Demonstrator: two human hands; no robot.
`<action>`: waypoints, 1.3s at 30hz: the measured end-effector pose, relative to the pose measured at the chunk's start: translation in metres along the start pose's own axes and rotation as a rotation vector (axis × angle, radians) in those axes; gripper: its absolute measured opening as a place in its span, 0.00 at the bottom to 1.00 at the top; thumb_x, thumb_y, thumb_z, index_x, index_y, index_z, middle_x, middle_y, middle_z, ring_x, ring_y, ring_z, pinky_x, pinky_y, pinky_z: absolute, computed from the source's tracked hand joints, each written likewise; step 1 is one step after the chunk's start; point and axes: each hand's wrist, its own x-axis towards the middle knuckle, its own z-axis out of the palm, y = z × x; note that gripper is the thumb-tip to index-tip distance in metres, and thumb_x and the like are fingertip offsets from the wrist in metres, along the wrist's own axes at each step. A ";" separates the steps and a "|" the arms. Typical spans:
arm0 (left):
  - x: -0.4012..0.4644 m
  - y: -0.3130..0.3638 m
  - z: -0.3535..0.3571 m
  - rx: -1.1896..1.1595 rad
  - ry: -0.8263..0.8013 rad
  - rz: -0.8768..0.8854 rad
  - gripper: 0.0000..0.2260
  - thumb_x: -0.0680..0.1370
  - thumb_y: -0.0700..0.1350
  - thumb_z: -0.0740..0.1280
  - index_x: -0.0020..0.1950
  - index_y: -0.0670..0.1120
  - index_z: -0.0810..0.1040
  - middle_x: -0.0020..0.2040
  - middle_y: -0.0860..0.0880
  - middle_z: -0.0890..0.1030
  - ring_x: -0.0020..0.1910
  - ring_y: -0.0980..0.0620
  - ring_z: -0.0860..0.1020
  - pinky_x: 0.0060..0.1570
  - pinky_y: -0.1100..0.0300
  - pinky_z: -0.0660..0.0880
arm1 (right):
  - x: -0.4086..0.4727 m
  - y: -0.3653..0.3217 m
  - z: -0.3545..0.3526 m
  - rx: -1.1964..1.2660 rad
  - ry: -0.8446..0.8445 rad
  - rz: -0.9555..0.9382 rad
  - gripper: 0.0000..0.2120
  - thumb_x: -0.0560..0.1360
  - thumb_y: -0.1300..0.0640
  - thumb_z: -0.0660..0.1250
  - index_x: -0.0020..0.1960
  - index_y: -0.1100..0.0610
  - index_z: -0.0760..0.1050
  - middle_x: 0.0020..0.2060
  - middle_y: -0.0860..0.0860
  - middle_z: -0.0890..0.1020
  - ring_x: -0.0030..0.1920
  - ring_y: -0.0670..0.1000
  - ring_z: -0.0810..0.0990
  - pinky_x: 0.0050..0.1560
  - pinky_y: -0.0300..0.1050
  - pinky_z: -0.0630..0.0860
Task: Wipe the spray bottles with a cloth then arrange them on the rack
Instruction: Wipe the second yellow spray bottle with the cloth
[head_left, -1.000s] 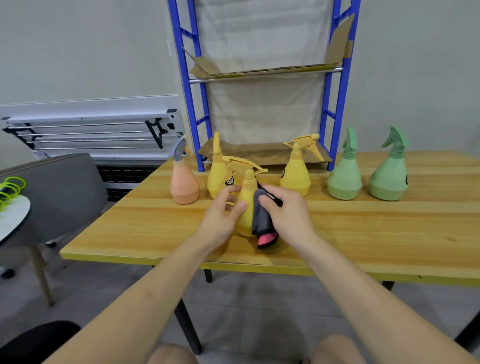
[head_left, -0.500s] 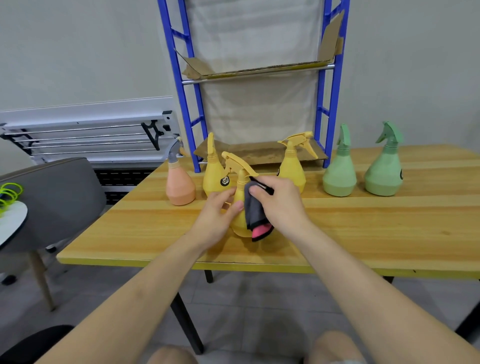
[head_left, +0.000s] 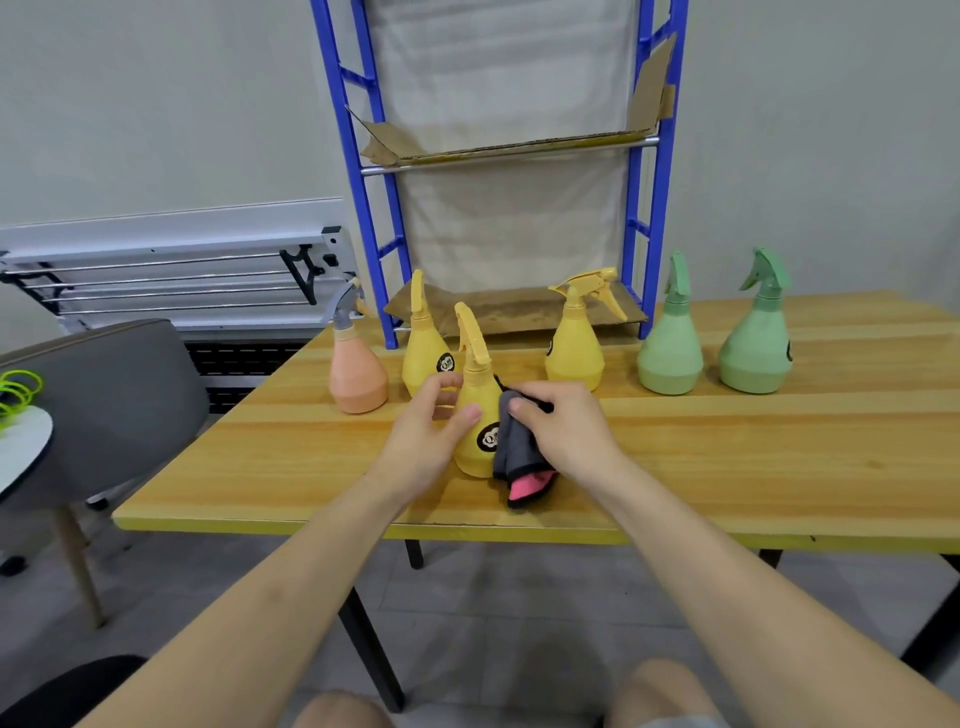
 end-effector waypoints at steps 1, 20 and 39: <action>0.000 0.000 0.001 0.051 0.010 0.016 0.17 0.82 0.52 0.67 0.70 0.55 0.71 0.62 0.52 0.76 0.60 0.55 0.75 0.57 0.63 0.72 | 0.003 -0.009 0.000 0.027 0.024 -0.037 0.11 0.81 0.57 0.67 0.61 0.52 0.84 0.53 0.46 0.86 0.52 0.46 0.82 0.44 0.28 0.73; 0.002 -0.004 -0.007 0.050 -0.017 -0.011 0.23 0.80 0.57 0.69 0.73 0.56 0.69 0.66 0.52 0.77 0.65 0.53 0.75 0.66 0.51 0.75 | -0.005 -0.023 0.013 0.048 0.066 -0.043 0.13 0.82 0.57 0.67 0.65 0.52 0.82 0.55 0.44 0.84 0.55 0.46 0.80 0.54 0.38 0.77; -0.001 0.001 -0.011 0.056 -0.007 0.019 0.16 0.83 0.49 0.66 0.71 0.53 0.72 0.62 0.54 0.77 0.59 0.57 0.76 0.55 0.66 0.73 | -0.010 -0.012 0.020 0.021 0.112 -0.018 0.14 0.82 0.58 0.66 0.65 0.52 0.82 0.53 0.41 0.82 0.54 0.43 0.79 0.48 0.24 0.69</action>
